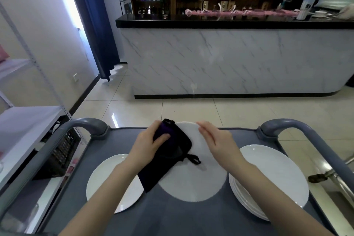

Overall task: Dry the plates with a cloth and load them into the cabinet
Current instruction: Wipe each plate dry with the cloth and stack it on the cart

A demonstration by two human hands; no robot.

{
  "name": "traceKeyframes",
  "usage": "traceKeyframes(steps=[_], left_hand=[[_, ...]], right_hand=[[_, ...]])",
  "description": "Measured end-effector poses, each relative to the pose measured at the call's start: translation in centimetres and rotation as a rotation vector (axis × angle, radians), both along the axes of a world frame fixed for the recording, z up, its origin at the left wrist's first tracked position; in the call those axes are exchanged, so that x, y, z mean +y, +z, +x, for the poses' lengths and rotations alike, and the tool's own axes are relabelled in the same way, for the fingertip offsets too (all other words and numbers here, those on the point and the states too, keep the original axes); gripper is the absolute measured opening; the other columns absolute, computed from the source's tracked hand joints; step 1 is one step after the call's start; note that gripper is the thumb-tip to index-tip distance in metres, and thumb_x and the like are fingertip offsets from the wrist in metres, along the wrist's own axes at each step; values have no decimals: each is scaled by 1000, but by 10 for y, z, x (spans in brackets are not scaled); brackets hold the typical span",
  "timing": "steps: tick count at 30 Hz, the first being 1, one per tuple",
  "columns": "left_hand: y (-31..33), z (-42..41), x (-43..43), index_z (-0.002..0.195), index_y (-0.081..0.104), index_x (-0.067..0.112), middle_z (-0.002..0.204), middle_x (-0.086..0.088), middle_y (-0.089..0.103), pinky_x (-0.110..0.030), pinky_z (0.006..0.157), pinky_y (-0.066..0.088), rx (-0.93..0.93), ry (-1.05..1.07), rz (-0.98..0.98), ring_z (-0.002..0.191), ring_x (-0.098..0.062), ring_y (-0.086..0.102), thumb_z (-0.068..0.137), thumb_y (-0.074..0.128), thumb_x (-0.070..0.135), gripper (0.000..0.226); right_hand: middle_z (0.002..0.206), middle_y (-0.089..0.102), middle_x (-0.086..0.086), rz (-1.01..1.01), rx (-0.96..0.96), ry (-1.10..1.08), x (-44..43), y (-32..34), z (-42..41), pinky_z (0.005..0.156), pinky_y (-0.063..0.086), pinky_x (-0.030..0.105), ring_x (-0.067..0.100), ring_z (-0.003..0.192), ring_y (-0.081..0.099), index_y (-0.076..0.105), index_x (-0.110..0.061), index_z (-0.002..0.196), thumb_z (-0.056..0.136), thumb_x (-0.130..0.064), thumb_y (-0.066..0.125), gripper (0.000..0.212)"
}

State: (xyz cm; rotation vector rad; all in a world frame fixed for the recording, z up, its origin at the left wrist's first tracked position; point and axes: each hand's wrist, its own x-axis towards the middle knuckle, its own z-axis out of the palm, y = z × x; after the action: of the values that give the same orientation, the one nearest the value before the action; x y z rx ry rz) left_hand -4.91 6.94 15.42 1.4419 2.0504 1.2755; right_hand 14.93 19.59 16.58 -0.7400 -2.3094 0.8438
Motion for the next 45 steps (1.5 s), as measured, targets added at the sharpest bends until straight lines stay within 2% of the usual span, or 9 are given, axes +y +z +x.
traceKeyframes(steps=[5,9,19,23,28,30,34,40,45], left_hand=[[3,13,8,97,49,43,84,20,63,-10,69,41,78,-52,19,84,4,58,93,63,23,25],[-8,10,6,99,53,37,84,19,65,-8,66,42,-96,164,79,81,5,60,95,60,25,14],[-50,50,0,109,57,25,104,3,67,-33,83,49,-670,538,183,97,-15,63,99,54,29,11],[-42,34,-6,110,59,18,104,-2,69,-35,88,51,-546,489,199,98,-19,64,99,56,20,12],[-18,11,-13,106,55,27,92,17,65,-9,72,42,-106,295,134,88,4,60,96,59,18,14],[-11,11,-14,105,53,31,89,19,64,-5,69,41,4,172,100,85,7,59,95,60,16,20],[-2,10,-11,108,54,33,88,23,62,-10,72,43,163,26,35,86,5,57,94,61,18,22],[-4,13,-12,97,52,46,85,29,65,-5,68,41,29,47,69,83,7,60,94,62,17,31],[-21,13,-11,104,58,26,90,15,66,-6,69,40,-179,332,128,87,-3,61,96,58,22,9]], right_hand=[[84,73,3,61,-45,103,-4,-2,-10,71,47,33,18,77,65,61,-31,119,103,-33,46,21],[72,66,-11,-25,177,-99,-4,-12,-2,64,41,12,1,67,59,66,-24,112,102,-22,50,18],[95,59,-48,-264,582,-567,-34,-27,-17,73,35,-4,-24,90,53,58,-29,116,107,-25,39,22],[93,64,-35,-325,448,-373,-25,-28,1,66,41,4,-11,86,59,51,-54,100,102,-36,43,20],[89,67,-21,-232,121,-50,6,-4,9,73,42,8,-5,89,62,49,-60,114,91,-52,51,25],[95,65,-24,-125,-46,105,10,8,0,82,44,13,-6,95,62,46,-58,123,92,-58,47,31],[99,72,1,159,-275,218,4,4,-15,78,51,41,26,94,66,43,-42,125,101,-46,38,25],[77,71,2,104,-52,131,-6,-7,-16,69,49,39,21,73,64,50,-41,116,100,-52,36,25],[75,68,-6,-77,232,-133,-15,-20,-9,70,48,26,13,69,61,64,-27,109,102,-27,52,14]])
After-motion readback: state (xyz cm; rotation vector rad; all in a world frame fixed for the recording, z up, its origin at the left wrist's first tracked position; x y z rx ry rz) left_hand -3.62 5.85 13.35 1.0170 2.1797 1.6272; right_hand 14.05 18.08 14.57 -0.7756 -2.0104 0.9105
